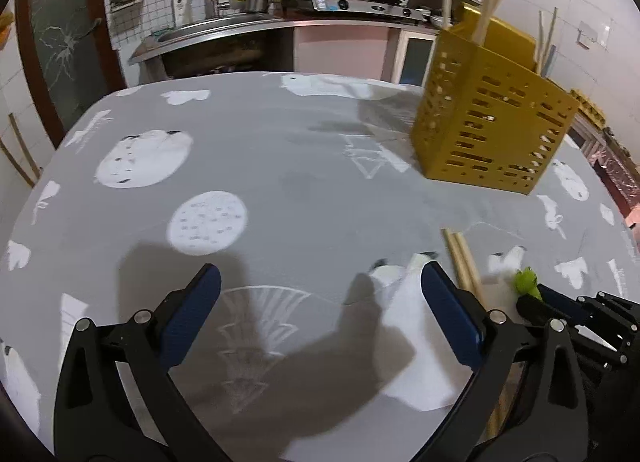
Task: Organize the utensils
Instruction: 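Move both grippers back down to the frog fork and chopsticks, then grasp the green frog fork with the right gripper while the left gripper grasps a chopstick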
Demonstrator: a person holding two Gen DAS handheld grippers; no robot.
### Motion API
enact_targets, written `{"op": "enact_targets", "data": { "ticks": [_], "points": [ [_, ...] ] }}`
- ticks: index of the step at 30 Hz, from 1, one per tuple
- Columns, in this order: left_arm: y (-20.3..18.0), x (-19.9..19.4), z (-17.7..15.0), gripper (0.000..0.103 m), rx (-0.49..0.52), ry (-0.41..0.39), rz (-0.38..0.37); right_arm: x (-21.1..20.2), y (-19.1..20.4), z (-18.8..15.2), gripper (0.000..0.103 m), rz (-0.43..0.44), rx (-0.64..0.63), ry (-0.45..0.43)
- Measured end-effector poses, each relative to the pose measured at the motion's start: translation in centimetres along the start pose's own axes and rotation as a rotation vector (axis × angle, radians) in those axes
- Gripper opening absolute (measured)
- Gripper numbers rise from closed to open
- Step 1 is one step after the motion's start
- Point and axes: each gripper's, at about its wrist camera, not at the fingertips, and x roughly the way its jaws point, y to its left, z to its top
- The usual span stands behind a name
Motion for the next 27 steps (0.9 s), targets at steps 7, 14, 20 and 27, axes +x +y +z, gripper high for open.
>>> {"op": "enact_targets", "data": {
  "ticks": [7,14,20,27],
  "points": [
    [-3.7,1.3,-0.3,0.091,0.049,0.037,-0.03,-0.6,-5.4,-0.4,0.016,-0.052,0.094,-0.005],
    [-5.4,2.0,-0.4,0.088,0.08,0.046,-0.018,-0.8,-7.3,-0.5,0.016,-0.066,0.123,-0.009],
    [-5.5,2.4,-0.8,0.087,0.11,0.054,0.01,-0.4,-7.6,-0.8,0.016,-0.057,0.134,-0.008],
    [-5.7,2.5,-0.7,0.087,0.119,0.052,0.007,-0.3,-7.6,-0.9,0.016,-0.049,0.135,-0.006]
  ]
}}
